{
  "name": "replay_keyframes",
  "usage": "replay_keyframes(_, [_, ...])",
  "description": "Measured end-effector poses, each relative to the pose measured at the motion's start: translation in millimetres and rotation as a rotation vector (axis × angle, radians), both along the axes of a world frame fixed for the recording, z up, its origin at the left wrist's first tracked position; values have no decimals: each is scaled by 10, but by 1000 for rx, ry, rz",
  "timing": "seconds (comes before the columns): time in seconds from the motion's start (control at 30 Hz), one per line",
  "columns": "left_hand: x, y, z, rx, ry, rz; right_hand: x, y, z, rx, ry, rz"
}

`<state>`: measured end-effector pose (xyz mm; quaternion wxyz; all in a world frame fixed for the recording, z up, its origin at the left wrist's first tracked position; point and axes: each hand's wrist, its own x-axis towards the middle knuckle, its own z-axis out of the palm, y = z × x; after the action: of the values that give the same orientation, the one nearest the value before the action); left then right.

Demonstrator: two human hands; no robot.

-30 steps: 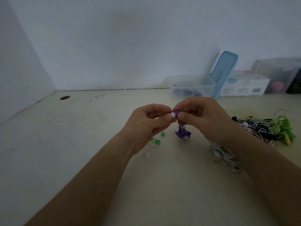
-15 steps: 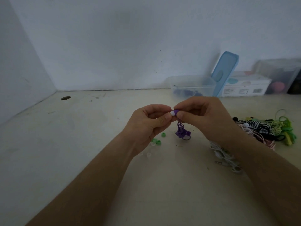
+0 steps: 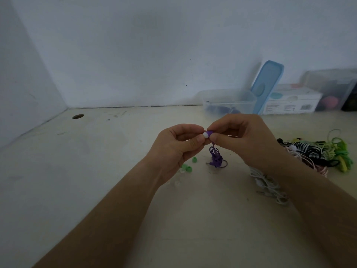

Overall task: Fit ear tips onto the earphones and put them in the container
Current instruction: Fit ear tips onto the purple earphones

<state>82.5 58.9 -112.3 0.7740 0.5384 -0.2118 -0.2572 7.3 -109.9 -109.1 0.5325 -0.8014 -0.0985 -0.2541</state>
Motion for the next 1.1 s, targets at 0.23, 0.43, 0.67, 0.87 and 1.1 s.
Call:
replay_keyframes(0.23, [-22,-5,-4,90,-106,74,-7,17,-6,-173,-4,-92])
replay_keyframes(0.43, [-16,7,-1,63,-40,43,-10,18,2,-173,-2,-76])
replay_keyframes(0.67, [-15,26,38,21,58,-33,-18,-37,31,-96,49,18])
replay_keyframes(0.87, [1,14,10,29,19,-11,-21,-37,17,14,89,70])
replay_keyframes(1.1, [-6,16,-5,43,-5,7,-22,-30,5,50,112,78])
